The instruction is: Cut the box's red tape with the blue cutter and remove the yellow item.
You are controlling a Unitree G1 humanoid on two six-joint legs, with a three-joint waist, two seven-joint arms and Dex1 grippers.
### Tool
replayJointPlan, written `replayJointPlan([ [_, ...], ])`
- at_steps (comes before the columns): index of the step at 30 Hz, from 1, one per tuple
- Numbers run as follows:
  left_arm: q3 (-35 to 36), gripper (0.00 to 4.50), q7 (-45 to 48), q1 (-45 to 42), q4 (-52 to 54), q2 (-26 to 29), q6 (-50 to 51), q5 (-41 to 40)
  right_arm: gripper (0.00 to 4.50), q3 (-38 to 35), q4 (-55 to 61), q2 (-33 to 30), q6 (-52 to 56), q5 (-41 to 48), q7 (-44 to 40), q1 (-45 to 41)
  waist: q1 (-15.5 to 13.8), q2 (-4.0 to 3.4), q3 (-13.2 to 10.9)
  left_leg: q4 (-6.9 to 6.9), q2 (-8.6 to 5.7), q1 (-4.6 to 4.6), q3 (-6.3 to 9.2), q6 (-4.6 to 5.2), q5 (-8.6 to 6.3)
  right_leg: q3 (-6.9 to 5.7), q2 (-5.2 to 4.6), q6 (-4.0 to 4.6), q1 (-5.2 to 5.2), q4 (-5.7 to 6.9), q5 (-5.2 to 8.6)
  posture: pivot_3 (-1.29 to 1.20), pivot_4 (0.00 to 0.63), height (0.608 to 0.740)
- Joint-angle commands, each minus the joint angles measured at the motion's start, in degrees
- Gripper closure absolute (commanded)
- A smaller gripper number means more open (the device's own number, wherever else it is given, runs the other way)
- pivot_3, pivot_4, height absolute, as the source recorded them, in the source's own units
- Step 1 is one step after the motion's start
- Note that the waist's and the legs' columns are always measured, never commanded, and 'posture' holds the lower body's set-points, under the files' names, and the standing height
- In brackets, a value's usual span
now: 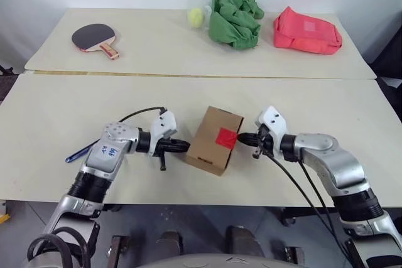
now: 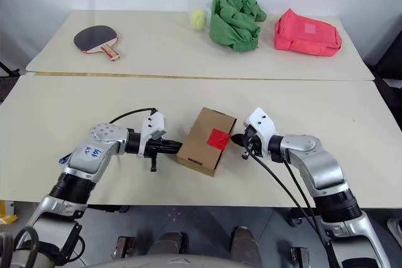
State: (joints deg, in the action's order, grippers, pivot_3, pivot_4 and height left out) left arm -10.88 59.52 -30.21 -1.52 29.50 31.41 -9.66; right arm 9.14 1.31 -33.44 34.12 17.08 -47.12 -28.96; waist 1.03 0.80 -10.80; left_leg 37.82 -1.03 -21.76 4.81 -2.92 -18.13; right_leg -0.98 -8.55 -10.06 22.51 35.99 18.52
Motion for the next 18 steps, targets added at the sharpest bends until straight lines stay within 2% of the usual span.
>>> replayJointPlan([
  [1,0.9,4.49,-4.3,1.6,7.1,-2.0,4.3,-2.0,4.5,1.0,-4.6,1.4,-5.1,-1.8,-2.2,-3.7,0.2,0.0,0.0,0.0,-0.01,0.0,0.0,0.0,0.0,0.01,0.0,0.0,0.0,0.01,0.0,0.0,0.15,0.74],
  [7,2.3,4.49,-11.1,3.0,11.7,-4.6,11.0,-2.9,4.5,2.5,-13.8,3.6,-10.8,-4.9,-5.6,-8.9,0.5,0.0,0.0,0.01,-0.01,0.0,0.01,0.0,0.0,0.0,0.0,0.0,0.0,-0.01,-0.01,0.0,0.15,0.74],
  [9,3.0,4.49,-11.2,4.6,14.9,-1.6,12.4,-2.6,4.5,2.1,-15.0,2.7,-12.0,-5.7,-7.0,-9.5,0.6,0.0,0.0,0.01,0.01,0.0,0.02,0.0,0.0,-0.01,0.0,0.0,0.0,0.0,0.0,0.0,0.15,0.74],
  [11,5.7,4.49,-9.5,7.7,19.2,4.5,13.2,-2.8,4.5,0.2,-15.4,0.4,-12.2,-5.4,-8.6,-9.6,0.9,-0.01,0.0,-0.03,0.01,0.0,0.02,-0.01,0.0,-0.01,0.0,0.0,0.03,-0.02,0.0,0.0,0.15,0.74],
  [12,8.2,4.49,-8.6,9.4,20.9,7.3,13.7,-4.0,4.5,-1.1,-15.1,-0.9,-12.3,-4.7,-9.9,-9.4,1.0,-0.06,0.0,-0.08,0.03,0.0,0.0,-0.02,0.0,0.02,0.01,0.0,0.06,-0.02,0.0,0.0,0.15,0.74],
  [13,13.2,4.2,-7.3,11.6,22.0,9.6,12.7,-6.0,4.5,-3.0,-14.8,-2.5,-12.5,-3.2,-11.8,-9.0,0.9,-0.09,-0.1,-0.12,0.03,0.0,-0.01,-0.03,0.01,0.03,0.01,0.0,0.08,-0.03,0.0,0.0,0.15,0.74],
  [14,18.7,4.11,-5.7,13.7,22.9,11.3,11.8,-8.8,4.33,-4.7,-14.2,-4.0,-13.2,-1.3,-14.3,-8.4,0.9,-0.13,-0.1,-0.12,0.04,0.0,0.0,-0.03,0.01,0.03,0.01,0.0,0.08,-0.04,0.0,0.0,0.15,0.74],
  [16,27.7,3.67,-2.8,17.3,23.8,13.7,10.2,-13.8,3.96,-7.6,-13.7,-5.6,-15.2,1.3,-17.3,-7.5,0.5,-0.14,-0.1,-0.17,0.05,-0.01,-0.01,-0.03,0.01,0.01,0.0,0.01,0.06,-0.09,0.0,0.0,0.15,0.74],
  [18,34.7,3.02,-0.3,21.3,22.4,15.3,6.8,-15.9,3.26,-9.9,-12.4,-6.3,-16.1,4.5,-21.0,-6.4,0.5,-0.14,-0.1,-0.16,0.06,-0.01,-0.01,-0.03,-0.01,0.0,0.0,0.01,0.02,-0.16,0.0,0.0,0.15,0.74],
])
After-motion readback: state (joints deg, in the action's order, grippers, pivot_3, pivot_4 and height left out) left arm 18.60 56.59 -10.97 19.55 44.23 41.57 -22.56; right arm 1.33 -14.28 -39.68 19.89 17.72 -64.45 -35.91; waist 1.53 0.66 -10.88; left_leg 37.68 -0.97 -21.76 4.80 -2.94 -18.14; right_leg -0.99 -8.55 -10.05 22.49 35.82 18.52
